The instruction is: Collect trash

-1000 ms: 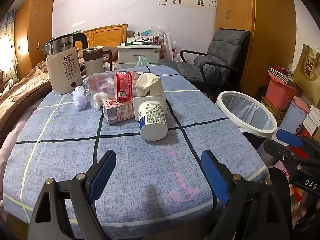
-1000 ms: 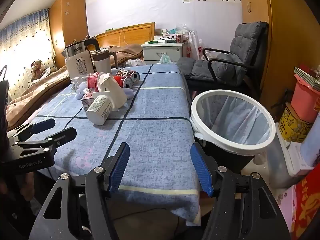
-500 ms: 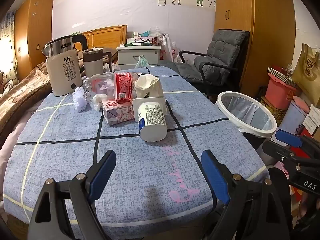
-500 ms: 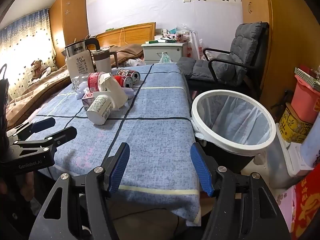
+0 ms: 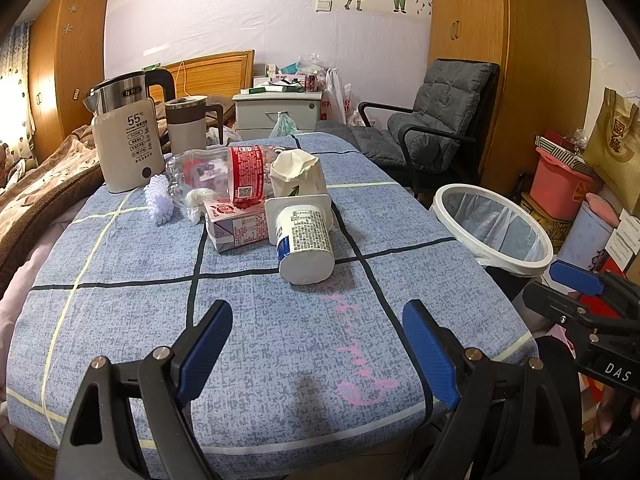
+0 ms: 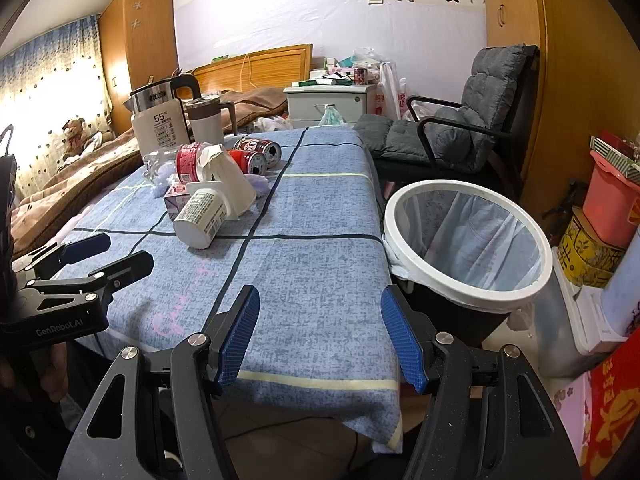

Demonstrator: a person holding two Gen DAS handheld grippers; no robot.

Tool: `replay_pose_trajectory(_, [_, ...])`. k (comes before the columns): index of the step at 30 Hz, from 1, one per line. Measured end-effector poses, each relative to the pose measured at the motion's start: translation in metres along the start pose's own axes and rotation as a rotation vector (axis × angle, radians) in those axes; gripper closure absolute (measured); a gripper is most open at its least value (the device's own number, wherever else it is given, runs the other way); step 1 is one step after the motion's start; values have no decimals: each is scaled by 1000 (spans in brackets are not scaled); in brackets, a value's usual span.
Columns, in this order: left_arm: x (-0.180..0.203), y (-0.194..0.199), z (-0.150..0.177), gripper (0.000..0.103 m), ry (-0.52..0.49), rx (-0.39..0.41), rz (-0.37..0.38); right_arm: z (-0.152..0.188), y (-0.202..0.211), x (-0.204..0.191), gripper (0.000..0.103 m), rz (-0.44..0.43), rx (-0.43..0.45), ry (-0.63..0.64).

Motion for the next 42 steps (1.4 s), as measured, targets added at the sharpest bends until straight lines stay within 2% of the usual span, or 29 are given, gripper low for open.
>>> replay_pose_trajectory(42, [-1,1,-3,15,0,6,6,-2,-1,-3,39,-2,-2,6])
Point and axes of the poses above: each gripper's, at about its wrist camera, not at the fingertips, and y roughly against the way its jaws point, x to its right, z to its underside, the point moved 1 cm from there along -y, roughly the way its jaws point, and after that the axes turned 1 degree about z, right-handed, at the moved point
